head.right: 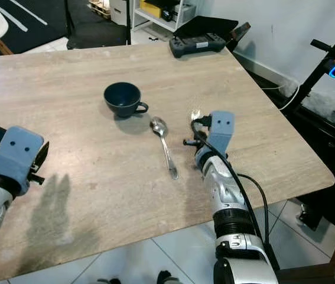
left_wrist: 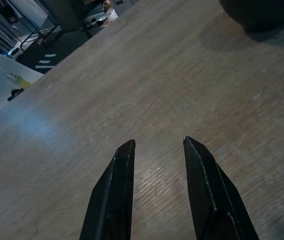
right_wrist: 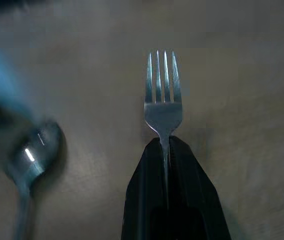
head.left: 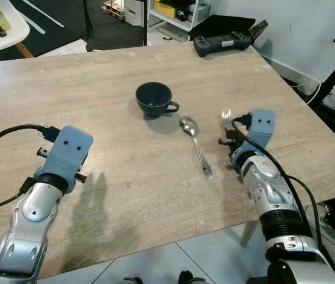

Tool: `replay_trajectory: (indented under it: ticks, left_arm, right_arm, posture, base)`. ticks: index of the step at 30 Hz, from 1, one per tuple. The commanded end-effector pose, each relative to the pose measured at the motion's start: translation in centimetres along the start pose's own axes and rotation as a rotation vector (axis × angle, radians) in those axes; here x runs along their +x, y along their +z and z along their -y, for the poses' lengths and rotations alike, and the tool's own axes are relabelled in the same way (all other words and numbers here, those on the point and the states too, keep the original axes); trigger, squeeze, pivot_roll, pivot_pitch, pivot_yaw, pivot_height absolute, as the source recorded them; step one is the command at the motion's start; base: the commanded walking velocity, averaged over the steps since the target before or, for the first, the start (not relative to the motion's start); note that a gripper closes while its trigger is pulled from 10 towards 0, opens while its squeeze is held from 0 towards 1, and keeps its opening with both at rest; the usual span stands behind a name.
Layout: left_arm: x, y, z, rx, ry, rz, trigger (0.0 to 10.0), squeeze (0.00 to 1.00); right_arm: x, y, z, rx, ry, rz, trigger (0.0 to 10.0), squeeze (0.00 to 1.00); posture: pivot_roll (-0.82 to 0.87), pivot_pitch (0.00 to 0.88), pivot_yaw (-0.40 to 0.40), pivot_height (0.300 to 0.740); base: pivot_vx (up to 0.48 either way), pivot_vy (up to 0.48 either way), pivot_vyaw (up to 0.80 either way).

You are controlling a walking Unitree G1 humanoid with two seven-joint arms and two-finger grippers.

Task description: Setting the table

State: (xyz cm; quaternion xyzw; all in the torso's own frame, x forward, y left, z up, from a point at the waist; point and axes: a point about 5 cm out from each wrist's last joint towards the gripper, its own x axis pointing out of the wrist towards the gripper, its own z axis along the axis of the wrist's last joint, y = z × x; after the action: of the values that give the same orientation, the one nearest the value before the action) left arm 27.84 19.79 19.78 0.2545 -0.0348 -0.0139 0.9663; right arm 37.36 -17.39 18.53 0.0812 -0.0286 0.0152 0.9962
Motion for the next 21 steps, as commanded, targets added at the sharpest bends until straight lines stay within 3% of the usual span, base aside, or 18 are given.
replay_trajectory:
  ticks: [1,6,7,11,12,14,16,17,19,21]
  left_arm:
    - [0.0,-0.5,0.4,0.005,-0.006,-0.018,10.0,0.0]
    - [0.2,-0.4,0.6,-0.001,-0.008,-0.015,10.0,0.0]
    - [0.5,-0.1,0.9,-0.016,-0.013,-0.004,10.0,0.0]
    - [0.7,0.1,1.2,-0.045,-0.015,0.004,10.0,0.0]
    - [0.8,0.2,1.4,-0.093,-0.01,0.003,10.0,0.0]
    - [1.0,0.6,2.1,-0.313,0.013,-0.009,10.0,0.0]
    - [1.0,0.8,2.8,-0.403,0.015,-0.023,10.0,0.0]
    - [1.0,0.8,3.1,-0.399,0.004,-0.023,10.0,0.0]
    - [0.7,1.0,4.0,-0.309,-0.063,-0.005,10.0,0.0]
    - [-0.1,2.0,5.4,-0.213,-0.244,0.089,10.0,0.0]
  right_arm:
    - [-0.5,1.7,0.1,0.012,-0.021,0.104,10.0,0.0]
    - [-1.1,3.4,-0.3,-0.003,-0.039,0.197,10.0,0.0]
    - [-1.8,5.1,-0.8,0.0,-0.058,0.284,10.0,0.0]
    - [-2.4,5.9,-1.3,0.015,-0.067,0.336,10.0,0.0]
    - [-2.7,5.9,-1.7,0.016,-0.073,0.348,10.0,0.0]
    - [-3.8,4.4,-2.8,0.054,-0.076,0.322,10.0,0.0]
    - [-4.6,2.7,-3.4,0.058,-0.066,0.285,10.0,0.0]
    - [-4.9,2.2,-3.5,0.051,-0.06,0.277,10.0,0.0]
    - [-5.5,1.1,-3.7,0.048,-0.042,0.255,10.0,0.0]
    - [-5.8,0.5,-3.7,0.041,-0.032,0.234,10.0,0.0]
  posture:
    - [0.14,0.141,0.052,0.74]
    - [0.14,0.141,0.052,0.74]
    - [0.13,0.141,0.047,0.74]
    - [0.13,0.141,0.047,0.74]
    - [0.12,0.14,0.042,0.74]
    - [0.11,0.14,0.035,0.74]
    - [0.11,0.139,0.029,0.74]
    - [0.11,0.139,0.029,0.74]
    - [0.11,0.139,0.024,0.74]
    - [0.11,0.139,0.019,0.74]
  base:
    - [0.0,0.0,0.0]
    - [0.0,0.0,0.0]
    - [0.0,0.0,0.0]
    - [0.0,0.0,0.0]
    - [0.0,0.0,0.0]
    - [0.0,0.0,0.0]
    - [0.0,0.0,0.0]
    - [0.0,0.0,0.0]
    - [0.0,0.0,0.0]
    - [0.0,0.0,0.0]
